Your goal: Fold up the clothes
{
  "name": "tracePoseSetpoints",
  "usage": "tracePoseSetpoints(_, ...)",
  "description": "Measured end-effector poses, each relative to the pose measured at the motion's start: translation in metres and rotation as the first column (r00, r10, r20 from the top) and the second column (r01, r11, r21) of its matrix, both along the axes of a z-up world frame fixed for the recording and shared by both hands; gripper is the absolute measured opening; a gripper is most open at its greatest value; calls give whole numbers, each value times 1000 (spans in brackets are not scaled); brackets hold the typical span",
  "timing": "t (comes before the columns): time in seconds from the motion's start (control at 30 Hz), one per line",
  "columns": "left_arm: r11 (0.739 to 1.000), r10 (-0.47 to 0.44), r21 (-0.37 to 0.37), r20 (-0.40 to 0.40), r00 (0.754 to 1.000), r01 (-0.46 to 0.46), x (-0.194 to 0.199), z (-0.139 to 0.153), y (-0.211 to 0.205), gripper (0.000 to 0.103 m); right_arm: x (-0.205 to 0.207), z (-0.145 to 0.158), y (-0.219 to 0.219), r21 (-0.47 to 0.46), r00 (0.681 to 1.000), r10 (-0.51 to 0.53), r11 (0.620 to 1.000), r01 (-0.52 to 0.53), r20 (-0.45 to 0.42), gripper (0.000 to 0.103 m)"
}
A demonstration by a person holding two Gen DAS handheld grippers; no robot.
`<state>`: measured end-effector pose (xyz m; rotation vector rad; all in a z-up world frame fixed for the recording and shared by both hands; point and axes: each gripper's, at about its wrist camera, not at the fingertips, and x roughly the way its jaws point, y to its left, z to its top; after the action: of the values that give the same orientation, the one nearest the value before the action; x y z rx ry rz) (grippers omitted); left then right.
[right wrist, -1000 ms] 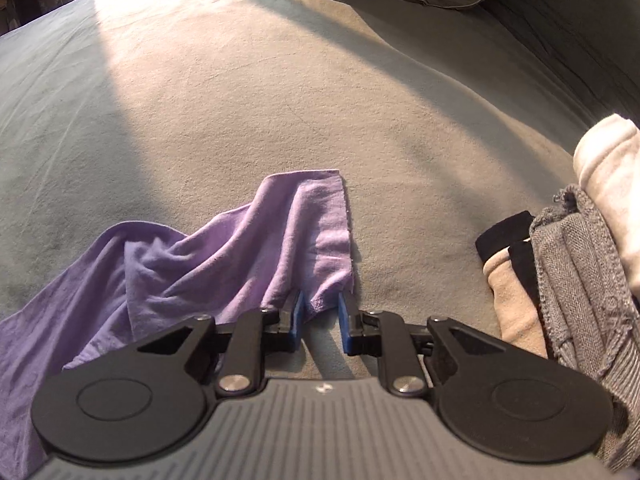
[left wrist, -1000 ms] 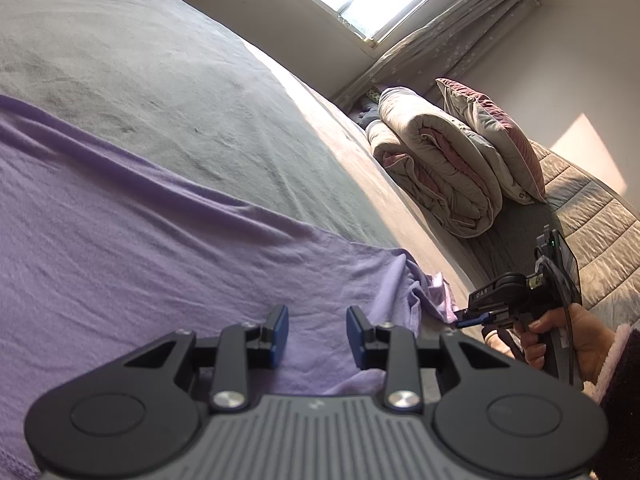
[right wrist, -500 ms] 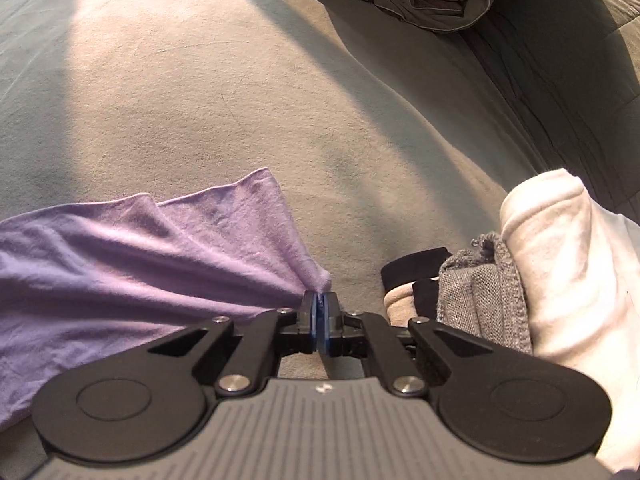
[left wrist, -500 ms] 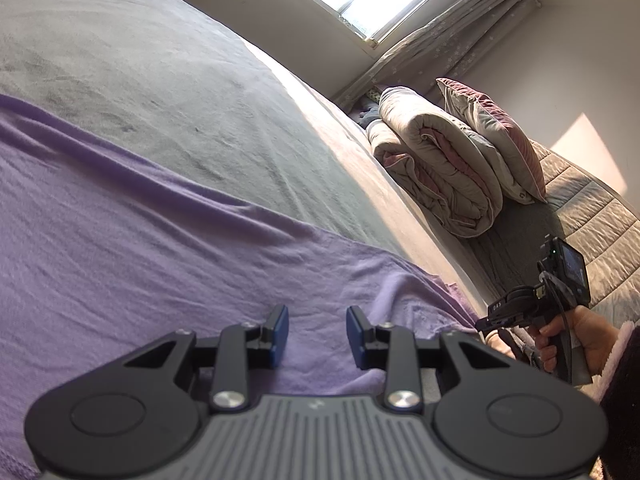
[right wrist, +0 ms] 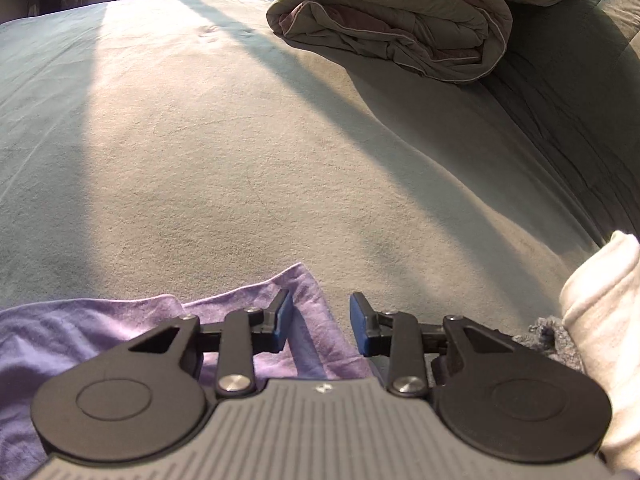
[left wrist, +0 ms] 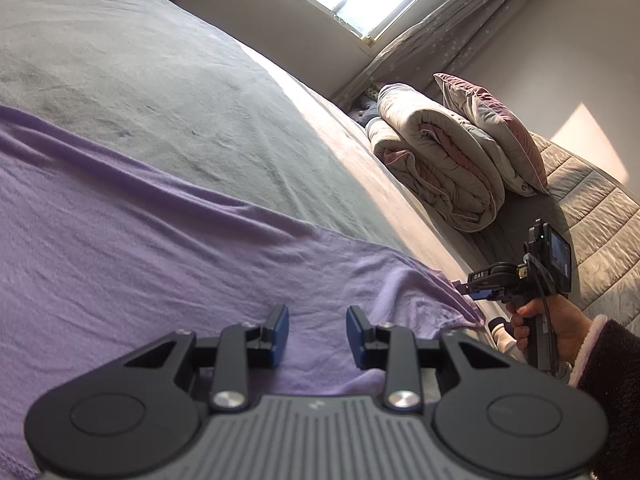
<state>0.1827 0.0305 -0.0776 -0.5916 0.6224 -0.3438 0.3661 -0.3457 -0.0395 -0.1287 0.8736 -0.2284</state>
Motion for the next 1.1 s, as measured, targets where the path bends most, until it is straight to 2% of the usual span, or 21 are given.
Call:
tracePoseSetpoints(0.03, 1000, 0, 4, 2, 1000, 0, 0, 0, 0, 32, -1, -1, 1, 0, 1000, 8, 1000, -8, 15, 1)
tracePoseSetpoints(0.17, 1000, -3, 15, 6, 1000, 3, 0, 0, -2, 32, -1, 2, 4, -127, 991, 10, 992, 8, 134, 1)
tracePoseSetpoints(0.23, 1000, -4, 21, 9, 1000, 4, -1, 0, -3, 33, 2, 1, 1, -139, 986, 9, 990, 14, 164, 1)
tracePoseSetpoints(0.37, 999, -6, 33, 13, 1000, 6, -1, 0, -4, 33, 11, -11, -5, -112, 990, 9, 994, 7, 142, 1)
tracePoseSetpoints(0.43, 999, -7, 37, 15, 1000, 7, -1, 0, -5, 33, 10, -14, -6, -109, 989, 11, 994, 5, 147, 6)
tracePoseSetpoints(0.5, 999, -7, 36, 14, 1000, 6, -1, 0, -5, 33, 9, -8, -12, -73, 989, -7, 997, 18, 147, 16)
tracePoseSetpoints(0.6, 999, -6, 34, 14, 1000, 6, 0, 0, -6, 33, 5, 6, -20, -32, 991, -32, 999, 36, 129, 18)
tracePoseSetpoints(0.7, 1000, -5, 30, 12, 1000, 5, 0, 1, -5, 33, -1, 16, -25, 22, 993, -85, 996, 83, 88, 30)
tracePoseSetpoints(0.87, 1000, -4, 19, 9, 1000, 4, -1, 1, -4, 33, -15, 21, -33, 192, 975, -222, 957, 215, 11, 31)
tracePoseSetpoints(0.97, 1000, -4, 14, 7, 1000, 4, 0, 1, -4, 33, -20, 14, -30, 249, 962, -274, 930, 269, -15, 30)
tracePoseSetpoints(1.0, 1000, -4, 13, 7, 1000, 4, 0, 1, -4, 33, -21, 10, -28, 243, 959, -284, 929, 279, -18, 30)
tracePoseSetpoints(1.1, 1000, -5, 7, 5, 1000, 5, 0, 1, -3, 33, -21, 3, -17, 144, 961, -277, 951, 275, -5, 1)
